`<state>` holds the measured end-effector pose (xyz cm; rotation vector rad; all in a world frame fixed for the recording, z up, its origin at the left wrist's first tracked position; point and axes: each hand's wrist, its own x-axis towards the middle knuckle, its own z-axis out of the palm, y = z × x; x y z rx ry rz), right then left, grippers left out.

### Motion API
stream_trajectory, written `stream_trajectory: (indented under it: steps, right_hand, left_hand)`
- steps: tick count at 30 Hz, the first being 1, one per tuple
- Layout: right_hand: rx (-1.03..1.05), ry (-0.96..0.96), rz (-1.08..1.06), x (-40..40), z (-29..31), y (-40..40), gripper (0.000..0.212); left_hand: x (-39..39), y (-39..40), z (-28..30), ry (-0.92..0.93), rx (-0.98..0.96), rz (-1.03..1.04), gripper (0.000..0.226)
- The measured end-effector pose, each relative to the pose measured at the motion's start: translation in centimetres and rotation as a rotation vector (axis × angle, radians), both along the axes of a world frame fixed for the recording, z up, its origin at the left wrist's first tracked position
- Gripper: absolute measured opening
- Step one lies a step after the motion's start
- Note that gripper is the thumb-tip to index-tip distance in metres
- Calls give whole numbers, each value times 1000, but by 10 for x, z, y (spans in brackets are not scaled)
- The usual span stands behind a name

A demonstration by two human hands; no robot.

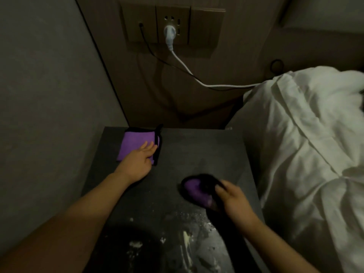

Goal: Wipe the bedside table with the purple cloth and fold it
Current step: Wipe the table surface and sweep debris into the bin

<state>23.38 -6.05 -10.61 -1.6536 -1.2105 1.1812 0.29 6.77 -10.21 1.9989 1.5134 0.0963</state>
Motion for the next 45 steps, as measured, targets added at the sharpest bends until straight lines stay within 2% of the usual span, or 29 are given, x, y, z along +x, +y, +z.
stream_trajectory:
  steps: [3,5,8,11,18,25,28,31,34,36,39,42,45]
  right_hand:
    - [93,-6,-162,6,13,35,30]
    - [172,-45,-191,4,21,58,24]
    - [236,-274,-81,0,20,84,23]
    - [179,-475,52,-2,-1,88,20]
    - [227,-543,124,-16,-20,46,16]
    - [155,-385,228,-26,-15,-17,33]
    - [103,-320,298,-27,-16,-38,29]
    - [28,-90,153,-17,-2,-22,19]
    - [42,-27,-87,1,13,11,16]
    - [129,-135,-149,10,26,33,19]
    - [253,-434,-42,12,34,55,23]
    - [175,-638,161,7,16,57,19]
    - [179,-694,207,2,-1,44,11]
  left_hand:
    - [-2,4,1,-38,-31,20,53]
    - [-2,5,0,-69,-44,28,53]
    - [-4,5,-1,-100,-57,35,53]
    - [-5,6,-2,-97,-62,28,53]
    - [-8,4,-1,-77,-77,19,52]
    - [-7,2,5,-57,-100,24,53]
    - [-6,1,4,-64,-95,32,53]
    - [-4,-1,2,-56,-77,35,54]
    - [-2,-1,2,-61,-75,36,54]
    - [-3,-1,3,-67,-73,29,55]
    - [-3,-3,3,-68,-62,19,55]
    - [-3,-4,4,-75,-55,25,55]
    - [-4,-3,4,-59,-65,7,55]
